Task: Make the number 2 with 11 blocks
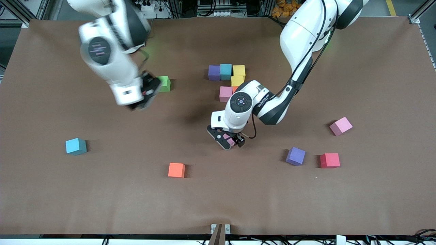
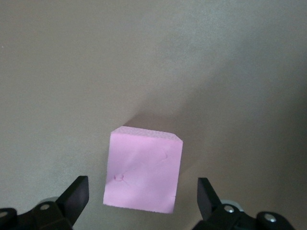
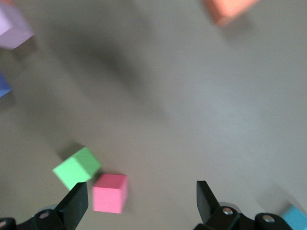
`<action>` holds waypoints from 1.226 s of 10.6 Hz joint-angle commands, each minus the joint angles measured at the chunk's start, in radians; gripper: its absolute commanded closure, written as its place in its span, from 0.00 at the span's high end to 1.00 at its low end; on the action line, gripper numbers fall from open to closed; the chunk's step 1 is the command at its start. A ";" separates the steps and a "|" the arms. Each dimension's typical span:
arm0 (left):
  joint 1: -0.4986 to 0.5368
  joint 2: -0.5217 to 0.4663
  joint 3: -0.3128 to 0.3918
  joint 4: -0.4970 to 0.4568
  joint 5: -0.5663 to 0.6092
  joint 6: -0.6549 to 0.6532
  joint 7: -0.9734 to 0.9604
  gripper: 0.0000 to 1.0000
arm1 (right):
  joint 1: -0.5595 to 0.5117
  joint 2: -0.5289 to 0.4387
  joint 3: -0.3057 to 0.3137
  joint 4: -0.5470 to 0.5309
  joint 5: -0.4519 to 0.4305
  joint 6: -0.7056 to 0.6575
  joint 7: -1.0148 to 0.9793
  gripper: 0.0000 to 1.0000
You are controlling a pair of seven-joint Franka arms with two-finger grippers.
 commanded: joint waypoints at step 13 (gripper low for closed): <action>-0.030 0.081 0.028 0.075 -0.014 -0.002 0.062 1.00 | -0.570 0.476 0.031 0.251 -0.153 0.308 0.243 1.00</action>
